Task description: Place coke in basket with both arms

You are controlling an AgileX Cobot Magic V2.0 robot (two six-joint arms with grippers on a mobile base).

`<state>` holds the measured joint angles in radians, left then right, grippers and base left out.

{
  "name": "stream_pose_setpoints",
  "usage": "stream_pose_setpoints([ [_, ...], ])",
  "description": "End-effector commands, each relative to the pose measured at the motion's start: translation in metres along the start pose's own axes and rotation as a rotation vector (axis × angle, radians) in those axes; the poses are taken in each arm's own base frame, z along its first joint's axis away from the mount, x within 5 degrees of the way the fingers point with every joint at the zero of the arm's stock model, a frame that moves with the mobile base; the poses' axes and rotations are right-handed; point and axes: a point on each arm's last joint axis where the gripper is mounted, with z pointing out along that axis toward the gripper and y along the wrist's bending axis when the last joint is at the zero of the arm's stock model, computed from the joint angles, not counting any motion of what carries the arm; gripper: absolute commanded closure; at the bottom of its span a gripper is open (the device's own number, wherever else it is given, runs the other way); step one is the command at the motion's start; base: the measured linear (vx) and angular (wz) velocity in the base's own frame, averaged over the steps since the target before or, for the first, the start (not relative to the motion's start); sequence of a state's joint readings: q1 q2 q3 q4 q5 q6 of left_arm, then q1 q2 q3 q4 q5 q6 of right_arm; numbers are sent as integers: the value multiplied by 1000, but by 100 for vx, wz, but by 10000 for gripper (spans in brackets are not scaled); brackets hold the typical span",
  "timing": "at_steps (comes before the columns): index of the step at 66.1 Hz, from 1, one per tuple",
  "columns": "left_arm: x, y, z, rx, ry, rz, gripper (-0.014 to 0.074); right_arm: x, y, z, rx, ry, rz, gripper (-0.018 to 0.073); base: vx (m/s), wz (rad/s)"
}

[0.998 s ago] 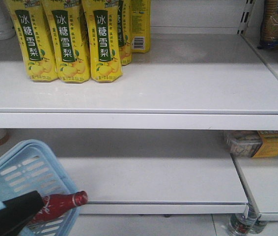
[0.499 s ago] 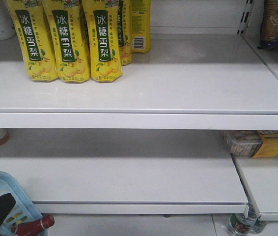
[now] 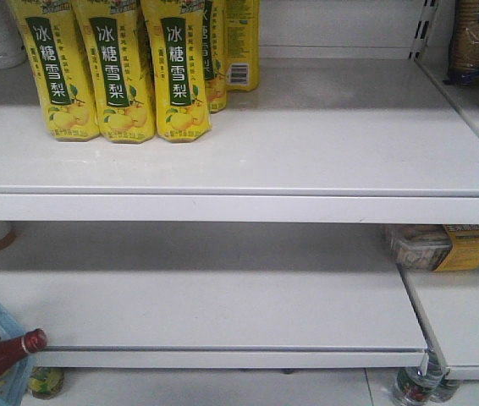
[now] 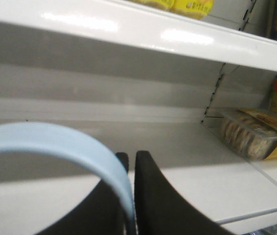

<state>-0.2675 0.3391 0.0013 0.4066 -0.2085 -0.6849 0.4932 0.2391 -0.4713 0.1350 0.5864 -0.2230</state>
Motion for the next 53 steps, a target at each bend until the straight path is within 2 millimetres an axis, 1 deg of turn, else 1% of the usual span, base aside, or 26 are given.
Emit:
stream_pose_setpoints([
  [1, -17, -7, -6, 45, -124, 132, 603, -13, -3, -2, 24, -86, -6, 564, 0, 0],
  [7, -5, -2, -11, 27, -131, 190, 603, -13, -3, -2, 24, -86, -6, 564, 0, 0],
  [11, 0, 0, -15, 14, -145, 178, 603, -13, -3, -2, 24, -86, -6, 564, 0, 0],
  [16, 1, 3, -19, -14, -143, 150, 603, -13, -3, -2, 24, -86, -6, 564, 0, 0],
  [22, 0, 3, -25, -16, -184, 180, 603, -13, -3, -2, 24, -86, -6, 564, 0, 0],
  [31, 1, 4, -30, -33, -201, 202, 603, -13, -3, -2, 24, -86, -6, 564, 0, 0],
  [45, 3, 6, -30, -50, -170, 207, 603, -13, -2, -2, 24, -86, -5, 564, 0, 0],
  [53, 5, 8, -30, -87, -155, 210, 603, -13, -2, -2, 23, -86, -4, 564, 0, 0],
])
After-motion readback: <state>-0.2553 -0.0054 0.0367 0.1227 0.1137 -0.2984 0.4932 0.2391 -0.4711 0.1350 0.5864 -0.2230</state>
